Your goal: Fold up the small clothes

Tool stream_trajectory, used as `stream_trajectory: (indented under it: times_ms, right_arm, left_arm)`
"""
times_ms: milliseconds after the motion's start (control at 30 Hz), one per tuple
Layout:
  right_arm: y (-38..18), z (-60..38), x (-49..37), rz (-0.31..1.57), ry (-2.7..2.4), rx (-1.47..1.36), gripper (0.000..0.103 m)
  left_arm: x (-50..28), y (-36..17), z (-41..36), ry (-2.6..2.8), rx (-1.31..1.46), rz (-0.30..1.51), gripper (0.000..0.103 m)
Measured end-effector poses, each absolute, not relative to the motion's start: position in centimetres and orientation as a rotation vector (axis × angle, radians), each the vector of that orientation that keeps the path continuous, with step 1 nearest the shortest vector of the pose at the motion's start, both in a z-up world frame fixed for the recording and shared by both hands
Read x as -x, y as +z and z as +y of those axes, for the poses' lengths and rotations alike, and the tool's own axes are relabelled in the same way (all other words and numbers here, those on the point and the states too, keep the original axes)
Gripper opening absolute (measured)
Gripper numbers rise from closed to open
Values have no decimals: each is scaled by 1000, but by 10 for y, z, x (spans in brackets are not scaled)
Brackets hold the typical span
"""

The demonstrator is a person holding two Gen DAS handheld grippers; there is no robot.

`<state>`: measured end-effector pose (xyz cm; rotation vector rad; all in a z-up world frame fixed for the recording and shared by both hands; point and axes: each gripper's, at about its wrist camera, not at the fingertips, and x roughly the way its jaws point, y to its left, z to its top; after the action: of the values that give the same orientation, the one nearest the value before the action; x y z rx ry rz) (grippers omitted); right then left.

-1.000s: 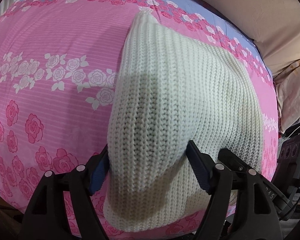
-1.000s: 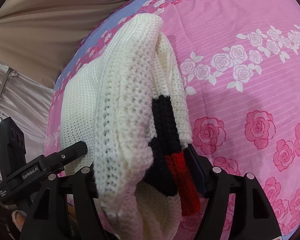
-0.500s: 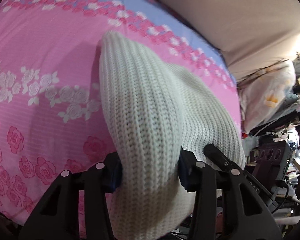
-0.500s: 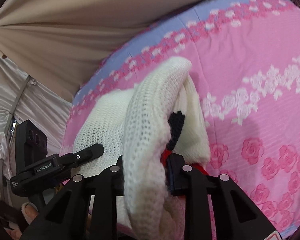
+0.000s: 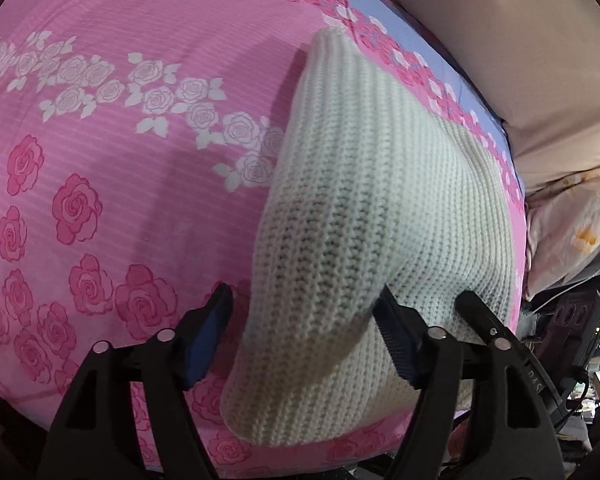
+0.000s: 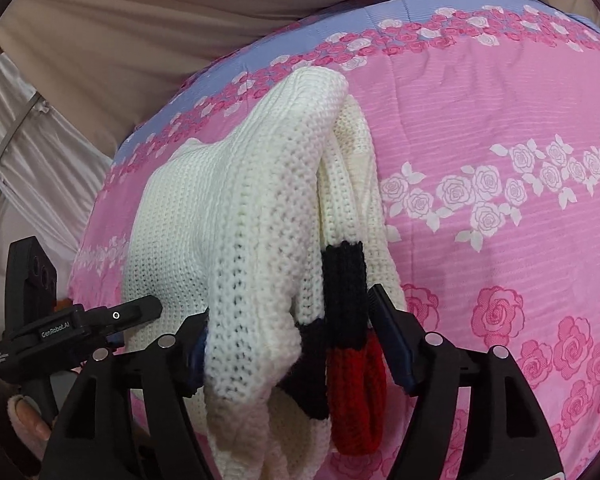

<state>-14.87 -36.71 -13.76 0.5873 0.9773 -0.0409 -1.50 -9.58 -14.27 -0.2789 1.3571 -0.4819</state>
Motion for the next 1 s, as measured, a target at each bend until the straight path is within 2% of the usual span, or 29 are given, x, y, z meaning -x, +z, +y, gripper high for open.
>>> stream_trajectory:
  times_ms: [67,167,200,233,367,467,500,533,567,600,633,667,733,1000]
  right_arm:
    - [-132,-370,151,984,-56,-585,67]
    - [-116,-373,165,958,-77,-556,75]
    - [-116,-376,169,956,-81,-556,82]
    - [-121,-380,171,966,-81,-568,84]
    - [-164,-405,163,1021,11,-808,85]
    - [-173,-404,150,987,44,-828,85]
    - [-173,-402,145,978,48,-814,83]
    - [-174,-401,141,969,54,-809,64]
    - [-176,-400,136,973,77,-827,60]
    - [-175,-400,135,962,78,-843,53]
    - [-170,-400,137,944,86,-840,47]
    - [-164,-399,139,930,90,-832,45]
    - [-145,-396,147,893,97,-826,42]
    - [-50,-391,169,738,84,-767,41]
  left_arm:
    - [15,-141,-95,-478,287,1344,71]
    - [21,-131,-91,-478,296,1311,70]
    - [22,-128,-90,-479,289,1297,70]
    - [22,-126,-91,-479,281,1285,70]
    - [12,-135,-98,-501,299,1308,73]
    - [3,-145,-105,-518,328,1329,79]
    - [0,-149,-107,-527,339,1337,79]
    - [-2,-153,-108,-533,351,1346,79]
    - [-6,-156,-111,-545,373,1351,79]
    - [-7,-155,-112,-555,377,1341,73]
    - [-9,-154,-116,-585,383,1350,61]
    - [-10,-149,-118,-586,377,1354,53]
    - [-9,-135,-120,-608,368,1342,48]
    - [2,-38,-121,-731,259,1226,47]
